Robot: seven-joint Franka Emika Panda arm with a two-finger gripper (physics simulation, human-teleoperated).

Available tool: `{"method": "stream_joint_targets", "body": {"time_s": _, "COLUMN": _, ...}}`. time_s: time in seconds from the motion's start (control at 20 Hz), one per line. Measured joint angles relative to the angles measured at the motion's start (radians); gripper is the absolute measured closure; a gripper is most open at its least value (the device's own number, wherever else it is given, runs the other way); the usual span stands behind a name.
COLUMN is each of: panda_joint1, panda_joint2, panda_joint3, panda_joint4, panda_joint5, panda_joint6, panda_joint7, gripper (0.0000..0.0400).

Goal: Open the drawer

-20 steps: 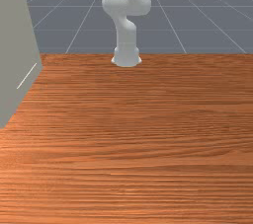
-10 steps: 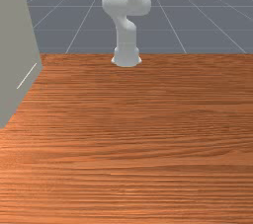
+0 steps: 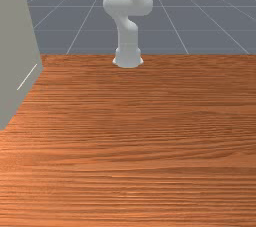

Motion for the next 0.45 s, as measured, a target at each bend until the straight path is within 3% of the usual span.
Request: {"method": "stream_joint_targets", "body": {"time_s": 0.45, "panda_joint1": 0.134, "panda_joint2": -0.188, "panda_joint3": 0.162, "panda_joint4": -0.193, "panda_joint5": -0.013, "panda_joint6": -0.02, "panda_joint7": 0.151, "gripper": 0.0}}
